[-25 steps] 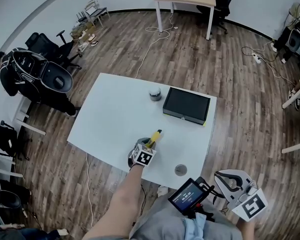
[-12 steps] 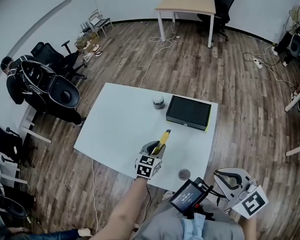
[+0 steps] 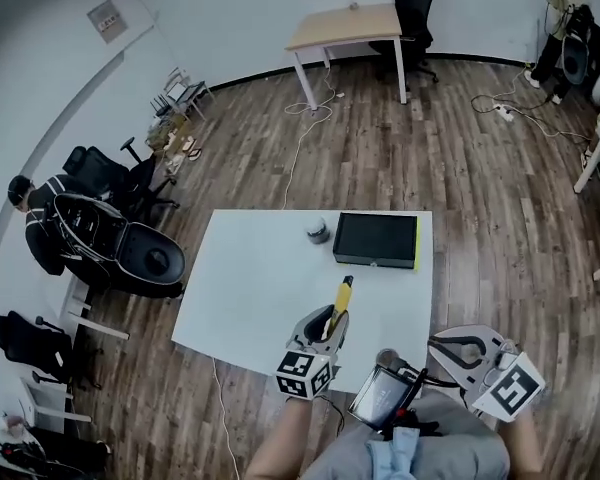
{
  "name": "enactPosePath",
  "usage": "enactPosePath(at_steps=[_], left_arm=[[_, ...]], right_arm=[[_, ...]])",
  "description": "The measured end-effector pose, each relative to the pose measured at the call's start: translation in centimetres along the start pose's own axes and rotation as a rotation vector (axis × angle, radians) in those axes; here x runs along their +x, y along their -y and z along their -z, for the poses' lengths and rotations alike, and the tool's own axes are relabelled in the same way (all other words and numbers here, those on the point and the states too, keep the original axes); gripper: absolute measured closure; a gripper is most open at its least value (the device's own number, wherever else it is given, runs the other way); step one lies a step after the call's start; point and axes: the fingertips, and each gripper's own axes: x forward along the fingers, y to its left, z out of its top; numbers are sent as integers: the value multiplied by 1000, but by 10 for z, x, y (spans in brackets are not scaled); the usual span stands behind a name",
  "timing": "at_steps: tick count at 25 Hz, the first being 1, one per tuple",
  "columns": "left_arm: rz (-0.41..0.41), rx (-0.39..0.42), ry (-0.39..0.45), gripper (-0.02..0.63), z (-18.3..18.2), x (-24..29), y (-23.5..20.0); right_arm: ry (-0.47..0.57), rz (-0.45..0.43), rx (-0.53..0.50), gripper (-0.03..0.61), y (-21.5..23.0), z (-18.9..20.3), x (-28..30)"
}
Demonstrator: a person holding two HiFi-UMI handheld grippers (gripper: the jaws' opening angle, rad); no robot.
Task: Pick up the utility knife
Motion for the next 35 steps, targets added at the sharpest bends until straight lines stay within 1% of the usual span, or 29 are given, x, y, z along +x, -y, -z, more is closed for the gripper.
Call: enactPosePath(at_steps=[5,10,16,21,29,35], left_arm=[[43,19,39,491,-17,-3,22],[70,31,77,491,-39,-34,31],[111,63,108,491,-61,-42,47],[128,79,142,491,-84,-53,59],[166,121,177,490,-105,-62,78],[182,121,193,490,-112,-62,85]], right_arm=[[32,7,13,549,10,12,-2],[38,13,12,549,-2,0,1],[39,8,10,549,5,3,-1],[39,6,6,549,10,2,-1],[36,7,2,549,12,3,-2],[38,17,-13,549,14,-2,-4]])
